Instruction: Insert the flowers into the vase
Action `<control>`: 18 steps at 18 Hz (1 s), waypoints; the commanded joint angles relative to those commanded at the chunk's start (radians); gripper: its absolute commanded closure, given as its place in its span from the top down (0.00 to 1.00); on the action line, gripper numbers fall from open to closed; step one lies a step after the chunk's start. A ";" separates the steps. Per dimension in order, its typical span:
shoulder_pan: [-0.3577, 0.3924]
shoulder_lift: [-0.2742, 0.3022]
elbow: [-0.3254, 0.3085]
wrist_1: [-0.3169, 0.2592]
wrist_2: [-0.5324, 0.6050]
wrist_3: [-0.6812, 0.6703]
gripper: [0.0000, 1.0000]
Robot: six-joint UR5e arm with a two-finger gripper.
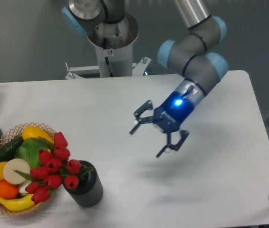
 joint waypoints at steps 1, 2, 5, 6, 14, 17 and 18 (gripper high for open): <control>0.020 0.006 -0.002 0.000 0.002 0.000 1.00; 0.037 0.011 -0.005 -0.002 0.003 0.000 1.00; 0.075 0.014 0.003 -0.002 0.035 -0.002 1.00; 0.084 0.015 0.008 -0.002 0.064 -0.002 1.00; 0.103 0.068 0.034 -0.003 0.578 0.003 1.00; 0.101 0.091 0.034 -0.003 0.835 0.011 1.00; 0.101 0.092 0.031 -0.003 0.906 0.009 1.00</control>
